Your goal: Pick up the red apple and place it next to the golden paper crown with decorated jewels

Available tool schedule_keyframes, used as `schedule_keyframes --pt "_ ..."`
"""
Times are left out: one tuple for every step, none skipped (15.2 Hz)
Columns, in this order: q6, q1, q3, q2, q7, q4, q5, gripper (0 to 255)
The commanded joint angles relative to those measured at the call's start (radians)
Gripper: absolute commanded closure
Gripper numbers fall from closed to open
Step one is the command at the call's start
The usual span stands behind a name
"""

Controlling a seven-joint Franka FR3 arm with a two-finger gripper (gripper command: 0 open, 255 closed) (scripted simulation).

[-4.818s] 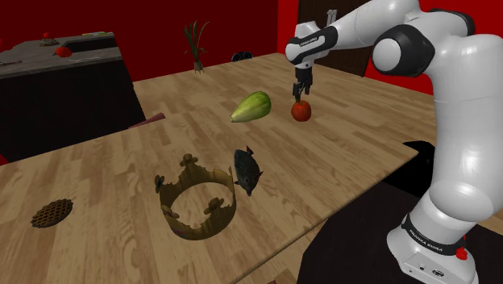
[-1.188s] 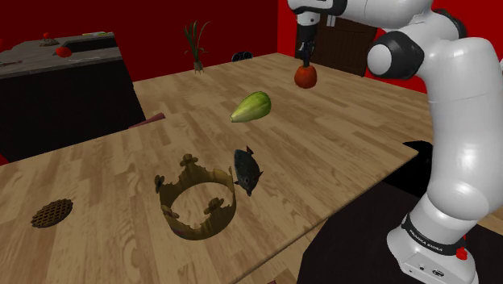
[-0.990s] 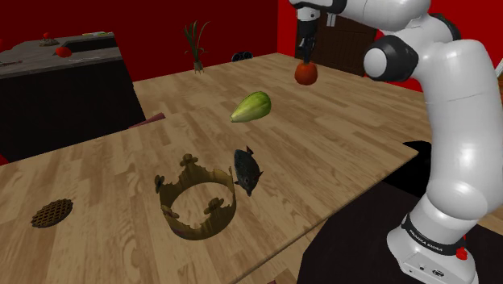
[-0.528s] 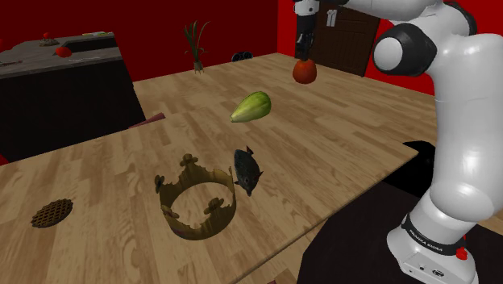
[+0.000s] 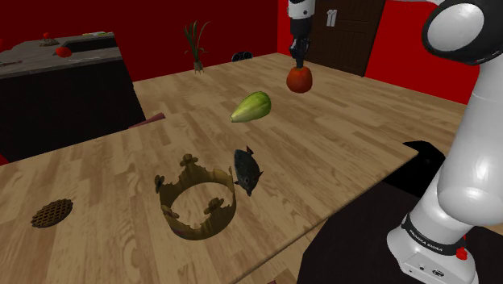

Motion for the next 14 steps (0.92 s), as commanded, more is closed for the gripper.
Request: schedule_keyframes --pt "0.010 0.032 0.019 -0.049 0.051 -0.062 -0.014 255" --pt "0.014 0.047 0.029 -0.072 0.075 -0.091 -0.019 255" --pt "0.018 0.060 0.039 -0.094 0.099 -0.118 -0.024 255" --pt "0.021 0.073 0.050 -0.115 0.123 -0.143 -0.029 255" --pt "0.023 0.086 0.061 -0.135 0.146 -0.167 -0.032 255" --pt "0.024 0.098 0.072 -0.153 0.170 -0.189 -0.035 255" --pt "0.026 0.110 0.084 -0.171 0.194 -0.209 -0.037 255" --pt "0.026 0.121 0.097 -0.187 0.218 -0.228 -0.039 255" --pt "0.027 0.133 0.109 -0.202 0.242 -0.245 -0.040 255" --pt "0.026 0.144 0.121 -0.216 0.266 -0.262 -0.041 255" --pt "0.026 0.155 0.134 -0.230 0.290 -0.276 -0.041 255" --pt "0.025 0.166 0.147 -0.242 0.314 -0.290 -0.040 255" --pt "0.025 0.177 0.160 -0.253 0.338 -0.302 -0.040 255" --pt "0.023 0.188 0.173 -0.263 0.362 -0.313 -0.038 255"
